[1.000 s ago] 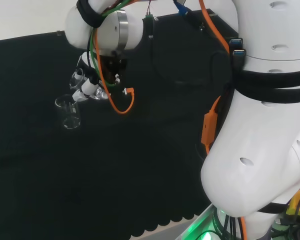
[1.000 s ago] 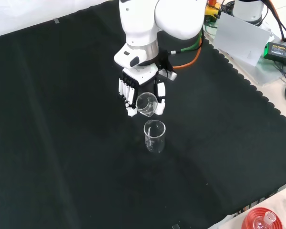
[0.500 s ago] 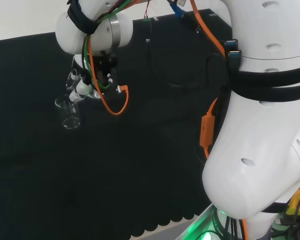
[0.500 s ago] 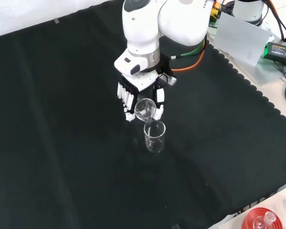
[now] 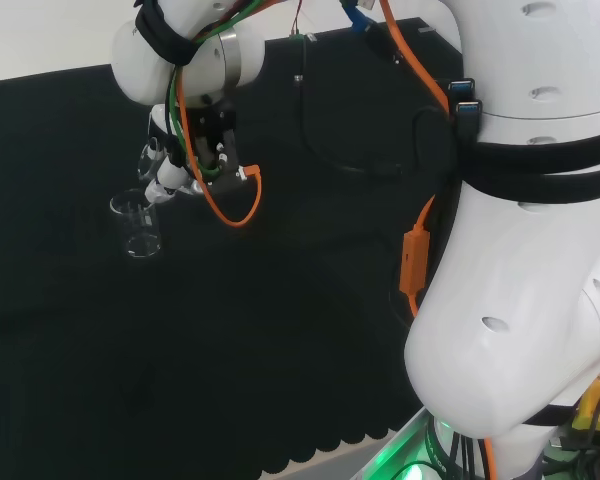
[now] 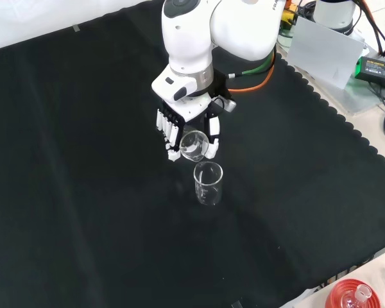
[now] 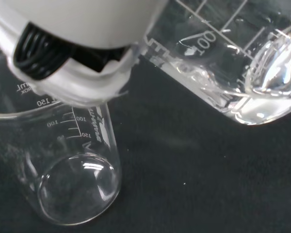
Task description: Pour the water from the handheld beaker into the one on the table.
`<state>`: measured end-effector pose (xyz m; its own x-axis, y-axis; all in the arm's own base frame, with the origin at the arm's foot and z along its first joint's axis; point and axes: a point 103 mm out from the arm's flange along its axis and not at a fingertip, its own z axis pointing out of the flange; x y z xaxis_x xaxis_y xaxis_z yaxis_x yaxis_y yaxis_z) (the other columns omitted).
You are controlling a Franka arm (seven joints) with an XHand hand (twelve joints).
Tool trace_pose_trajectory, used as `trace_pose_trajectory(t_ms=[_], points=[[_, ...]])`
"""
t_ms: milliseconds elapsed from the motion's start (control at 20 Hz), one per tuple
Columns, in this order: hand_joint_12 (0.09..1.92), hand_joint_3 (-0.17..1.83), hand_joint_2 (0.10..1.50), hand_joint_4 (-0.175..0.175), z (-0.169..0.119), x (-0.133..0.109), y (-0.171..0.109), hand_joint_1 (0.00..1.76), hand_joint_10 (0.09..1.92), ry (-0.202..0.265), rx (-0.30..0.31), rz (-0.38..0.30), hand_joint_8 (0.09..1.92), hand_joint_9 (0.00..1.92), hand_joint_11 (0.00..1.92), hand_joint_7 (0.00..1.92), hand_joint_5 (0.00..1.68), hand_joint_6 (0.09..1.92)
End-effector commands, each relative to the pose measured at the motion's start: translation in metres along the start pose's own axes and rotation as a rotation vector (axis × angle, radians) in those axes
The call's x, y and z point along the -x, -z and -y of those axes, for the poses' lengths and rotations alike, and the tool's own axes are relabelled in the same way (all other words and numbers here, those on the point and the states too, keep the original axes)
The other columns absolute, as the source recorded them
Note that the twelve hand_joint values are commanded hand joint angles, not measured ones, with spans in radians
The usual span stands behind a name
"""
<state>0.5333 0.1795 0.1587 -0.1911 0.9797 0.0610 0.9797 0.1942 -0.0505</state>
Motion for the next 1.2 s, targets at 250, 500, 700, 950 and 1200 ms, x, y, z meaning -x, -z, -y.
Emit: trace_pose_trajectory(t_ms=[250, 500, 700, 950, 1200], points=[[0.82, 0.61, 0.62, 0.026, 0.008, -0.003, 0.005, 1.19, 0.09, 0.030, -0.021, 0.061, 0.09, 1.61, 1.27, 1.70, 1.53, 0.15], [0.82, 0.61, 0.62, 0.028, 0.009, -0.004, 0.008, 1.19, 0.09, 0.033, -0.046, 0.084, 0.09, 1.61, 1.27, 1.70, 1.53, 0.15], [0.82, 0.61, 0.62, 0.030, 0.011, -0.007, 0.009, 1.19, 0.09, 0.048, -0.055, 0.115, 0.09, 1.61, 1.27, 1.70, 1.53, 0.16], [0.82, 0.61, 0.62, 0.033, 0.012, -0.014, 0.008, 1.19, 0.09, 0.054, -0.058, 0.150, 0.09, 1.61, 1.27, 1.70, 1.52, 0.16], [0.81, 0.61, 0.62, 0.035, 0.010, -0.022, 0.006, 1.19, 0.09, 0.050, -0.078, 0.206, 0.09, 1.61, 1.27, 1.70, 1.52, 0.16]])
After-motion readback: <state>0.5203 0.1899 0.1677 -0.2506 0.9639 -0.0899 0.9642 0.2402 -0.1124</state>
